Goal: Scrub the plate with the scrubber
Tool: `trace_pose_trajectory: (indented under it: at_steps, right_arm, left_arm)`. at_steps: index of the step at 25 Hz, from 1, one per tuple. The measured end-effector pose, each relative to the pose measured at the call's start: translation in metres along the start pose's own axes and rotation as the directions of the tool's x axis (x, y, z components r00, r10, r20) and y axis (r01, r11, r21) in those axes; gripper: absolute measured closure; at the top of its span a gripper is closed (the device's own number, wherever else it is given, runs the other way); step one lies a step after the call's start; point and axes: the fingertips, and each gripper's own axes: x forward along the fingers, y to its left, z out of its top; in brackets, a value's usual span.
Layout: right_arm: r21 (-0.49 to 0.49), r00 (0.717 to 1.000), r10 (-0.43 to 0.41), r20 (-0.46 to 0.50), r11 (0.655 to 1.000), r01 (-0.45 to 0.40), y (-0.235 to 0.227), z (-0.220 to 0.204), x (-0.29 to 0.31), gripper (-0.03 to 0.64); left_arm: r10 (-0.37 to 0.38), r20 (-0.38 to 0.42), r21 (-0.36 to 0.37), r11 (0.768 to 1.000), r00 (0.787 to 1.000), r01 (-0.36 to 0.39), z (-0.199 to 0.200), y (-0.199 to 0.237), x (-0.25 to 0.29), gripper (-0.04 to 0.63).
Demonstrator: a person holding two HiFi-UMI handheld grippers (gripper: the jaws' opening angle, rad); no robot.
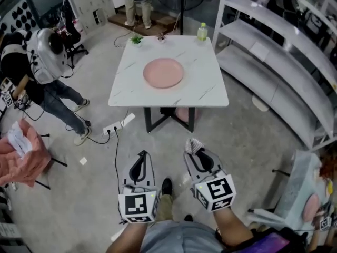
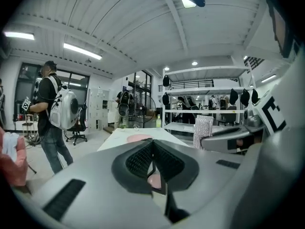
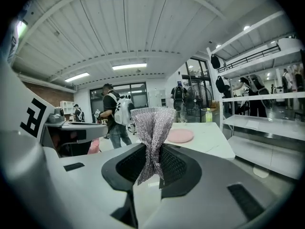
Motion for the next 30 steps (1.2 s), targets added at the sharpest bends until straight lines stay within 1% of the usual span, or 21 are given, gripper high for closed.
trace_pose_trajectory:
  at_steps: [6, 10, 17, 22, 26, 30]
  right_arm:
    - [-0.021, 1.0, -0.003, 0.028, 1.0, 0.003, -0.005, 0.044, 0.095, 0.512]
    - [-0.033, 0.998, -0.017, 0.053, 0.999, 0.019, -0.012, 0.068, 0.128, 0.512]
    - [-0.023, 0.998, -0.058, 0.036, 0.998, 0.058, -0.04, 0.075, 0.158, 0.512]
    - [-0.009, 0.997, -0.077, 0.022, 0.997, 0.078, -0.065, 0.074, 0.18, 0.512]
    - [0.008, 0.997, -0.082, 0.017, 0.997, 0.082, -0.094, 0.074, 0.207, 0.511]
    - [0.033, 0.997, -0.075, 0.007, 0.997, 0.075, -0.133, 0.081, 0.243, 0.511]
  left_arm:
    - [-0.015, 0.026, -0.002, 1.0, 1.0, 0.015, 0.035, 0.063, 0.073, 0.589]
    - [-0.036, 0.036, -0.003, 0.999, 0.999, 0.036, 0.045, 0.084, 0.103, 0.589]
    - [-0.089, 0.011, -0.011, 0.996, 0.996, 0.089, 0.039, 0.09, 0.15, 0.589]
    - [-0.107, -0.021, -0.01, 0.994, 0.994, 0.106, 0.034, 0.09, 0.185, 0.589]
    - [-0.113, -0.048, -0.016, 0.994, 0.992, 0.112, 0.025, 0.09, 0.225, 0.589]
    - [-0.103, -0.065, 0.0, 0.995, 0.993, 0.103, 0.034, 0.09, 0.276, 0.589]
